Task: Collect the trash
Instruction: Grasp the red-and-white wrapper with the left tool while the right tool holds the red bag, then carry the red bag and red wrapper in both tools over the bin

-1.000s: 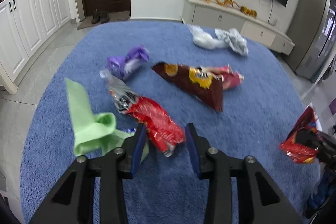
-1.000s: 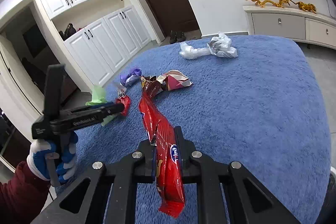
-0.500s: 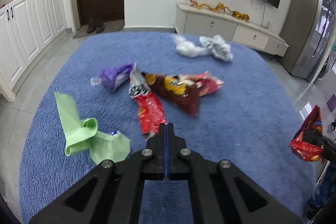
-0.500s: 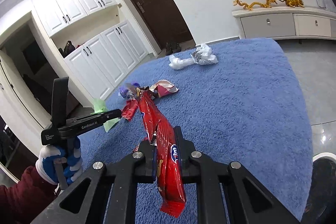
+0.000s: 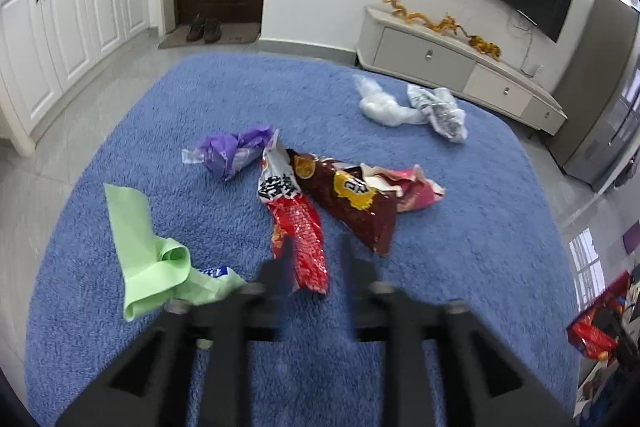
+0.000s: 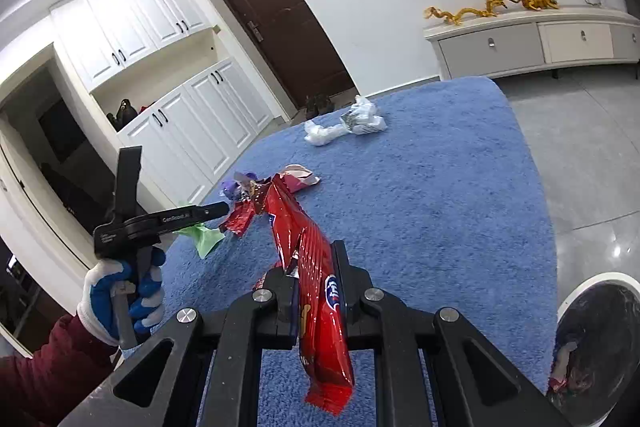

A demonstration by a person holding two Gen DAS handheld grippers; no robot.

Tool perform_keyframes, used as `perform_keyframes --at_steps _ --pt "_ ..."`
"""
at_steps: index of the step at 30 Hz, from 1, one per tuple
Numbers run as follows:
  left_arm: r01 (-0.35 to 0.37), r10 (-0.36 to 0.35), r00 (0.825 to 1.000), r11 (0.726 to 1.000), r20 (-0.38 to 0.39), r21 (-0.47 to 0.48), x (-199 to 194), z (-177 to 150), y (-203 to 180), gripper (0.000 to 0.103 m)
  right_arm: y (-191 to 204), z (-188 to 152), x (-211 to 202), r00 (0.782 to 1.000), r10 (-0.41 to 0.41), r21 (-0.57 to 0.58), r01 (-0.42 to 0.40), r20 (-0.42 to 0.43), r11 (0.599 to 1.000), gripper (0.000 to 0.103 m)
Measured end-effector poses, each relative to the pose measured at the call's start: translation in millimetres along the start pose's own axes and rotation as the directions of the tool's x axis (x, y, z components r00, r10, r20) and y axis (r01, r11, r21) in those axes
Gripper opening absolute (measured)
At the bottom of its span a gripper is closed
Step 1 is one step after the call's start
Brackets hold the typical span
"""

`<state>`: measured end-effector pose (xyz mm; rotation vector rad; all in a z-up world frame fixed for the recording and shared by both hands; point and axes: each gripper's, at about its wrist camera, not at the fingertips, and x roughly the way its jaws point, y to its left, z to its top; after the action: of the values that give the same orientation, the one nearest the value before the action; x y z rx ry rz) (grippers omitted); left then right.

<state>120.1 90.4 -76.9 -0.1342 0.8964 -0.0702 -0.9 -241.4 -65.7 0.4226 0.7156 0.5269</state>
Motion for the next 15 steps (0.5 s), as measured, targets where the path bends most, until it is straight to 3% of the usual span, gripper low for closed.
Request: perform_keyframes --at_steps 1,10,13,15 --pt "-0.004 0.004 1.0 1.0 0.002 -0.006 1.5 0.7 0.4 0.041 -1.1 0.0 -0.5 1.0 -0.002 0.003 0.002 0.002 1.0 0.013" --pt "-0.073 0.076 0.995 0.997 -0.072 0.038 31.0 6.5 -6.6 0.041 -6.4 -1.9 -2.3 1.0 -0.008 0.023 0.008 0.007 1.0 0.013" --pt "-0.09 0.098 0.989 0.993 -0.11 0.078 44.3 4.1 -12.7 0.039 -7.0 -2.1 -3.7 1.0 -0.012 0.023 0.011 0.009 1.0 0.013" --pt "-0.106 0.117 0.989 0.988 -0.093 0.115 45.9 1.1 -17.9 0.032 -7.9 -2.1 -4.5 1.0 -0.015 0.026 0.015 0.01 1.0 0.013"
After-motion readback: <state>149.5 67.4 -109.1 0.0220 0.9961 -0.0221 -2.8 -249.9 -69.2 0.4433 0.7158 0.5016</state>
